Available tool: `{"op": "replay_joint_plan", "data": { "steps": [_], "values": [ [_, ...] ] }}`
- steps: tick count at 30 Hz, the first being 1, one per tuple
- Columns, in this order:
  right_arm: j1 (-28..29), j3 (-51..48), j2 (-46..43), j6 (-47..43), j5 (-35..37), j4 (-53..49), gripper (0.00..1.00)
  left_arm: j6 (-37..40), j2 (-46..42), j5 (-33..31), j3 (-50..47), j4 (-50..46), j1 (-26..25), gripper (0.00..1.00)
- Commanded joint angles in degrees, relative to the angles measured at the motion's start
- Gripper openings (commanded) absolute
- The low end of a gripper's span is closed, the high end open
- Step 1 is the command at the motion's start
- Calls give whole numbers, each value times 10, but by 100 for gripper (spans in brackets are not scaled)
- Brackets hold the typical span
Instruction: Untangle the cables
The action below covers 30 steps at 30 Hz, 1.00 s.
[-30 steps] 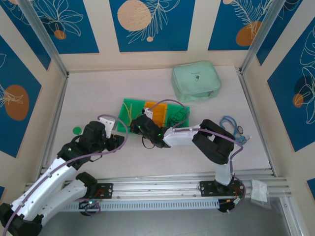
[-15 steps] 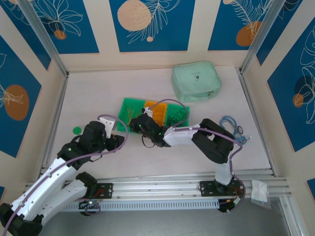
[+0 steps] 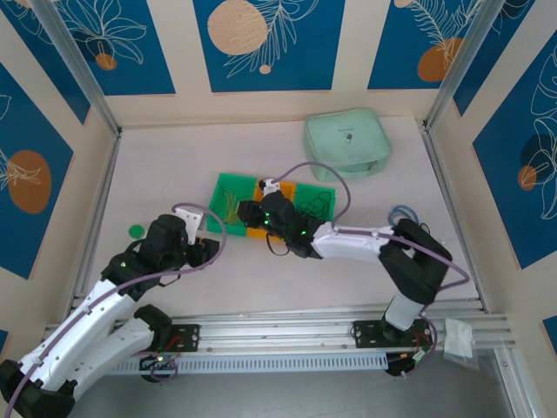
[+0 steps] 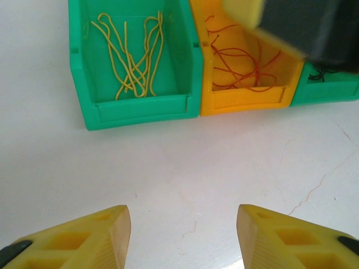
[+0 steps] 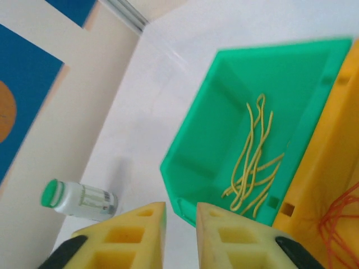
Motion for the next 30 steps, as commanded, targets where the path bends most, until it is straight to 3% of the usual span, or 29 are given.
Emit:
{"op": "replay_joint_plan", "data": {
  "steps": [1,10,18,25,30],
  "values": [
    [-10,-23,-67,-92,19,-47,28,2,-4,-11,14,10,-4,53],
    [-131,-128,-322,-123,22,-186,39,4,-12,-22,5,60,-3,58],
    [-268,-173,-541,-179,67,-365,47,14,-31,-134,-35,135,-3,76],
    [-366,-171,-593,-206,21,-448,50,46,-31,-253,-79,226,-1,99],
    [-406,-181,-578,-200,-39,-439,50,102,-2,-298,-83,293,7,99]
  ]
}}
